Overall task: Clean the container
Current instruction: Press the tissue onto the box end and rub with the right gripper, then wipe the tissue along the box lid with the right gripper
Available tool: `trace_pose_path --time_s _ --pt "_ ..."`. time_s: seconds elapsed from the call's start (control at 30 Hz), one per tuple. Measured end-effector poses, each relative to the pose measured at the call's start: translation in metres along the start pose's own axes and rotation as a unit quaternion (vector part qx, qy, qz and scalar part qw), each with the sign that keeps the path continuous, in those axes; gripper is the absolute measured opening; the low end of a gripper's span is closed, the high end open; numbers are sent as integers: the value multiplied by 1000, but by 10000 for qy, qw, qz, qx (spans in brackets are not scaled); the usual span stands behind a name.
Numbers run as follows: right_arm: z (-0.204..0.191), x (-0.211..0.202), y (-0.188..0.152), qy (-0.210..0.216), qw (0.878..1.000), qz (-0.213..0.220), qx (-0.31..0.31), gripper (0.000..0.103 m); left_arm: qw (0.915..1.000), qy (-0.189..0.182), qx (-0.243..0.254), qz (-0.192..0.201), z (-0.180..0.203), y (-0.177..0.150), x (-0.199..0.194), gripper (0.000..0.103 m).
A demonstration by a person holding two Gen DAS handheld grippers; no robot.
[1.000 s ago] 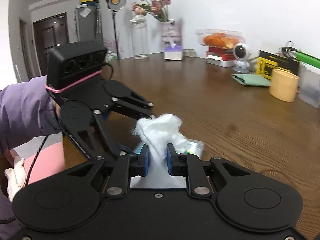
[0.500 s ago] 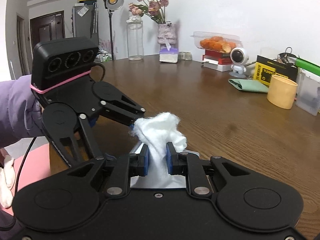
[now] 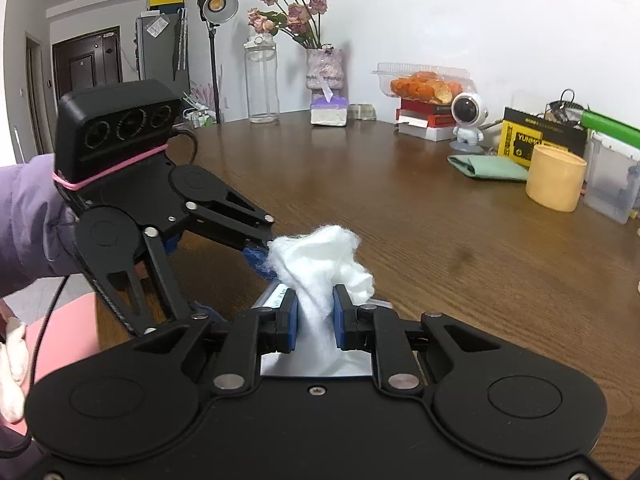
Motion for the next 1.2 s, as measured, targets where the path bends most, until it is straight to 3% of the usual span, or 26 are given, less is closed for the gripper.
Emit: trace_pose_path --time_s 0.13,0.27,0.33,0.53,0.8,0.97,1.2 --pt "-5 1 0 557 9983 -94 152 19 10000 -57 -19 29 0 0 1 57" --pt "-11 11 4 594 9982 -47 45 18 10000 -41 -10 30 0 0 0 57" --pt "-8 14 7 480 9988 -19 -9 17 10000 -44 -9 32 1 0 0 57" --pt "21 9 11 -404 9991 61 113 18 10000 -63 9 41 2 -1 -1 57" --pt "22 -12 -1 -518 9985 -19 175 19 10000 -58 18 41 2 -2 -1 57" --pt "13 -24 -6 -394 9992 -73 89 19 10000 -67 20 44 2 -2 -1 57" --pt "-14 -8 -3 299 9995 -99 -67 19 10000 -56 35 40 3 -1 -1 57"
Point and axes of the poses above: each gripper's, at about its wrist camera, not at the fingertips, and x roughly the way its jaws point, z to its right, y to its top, the point moved 2 cm from there along x, roughly the way its jaws point, and after that the axes turned 8 degrees about x, right-handed, at the moved point
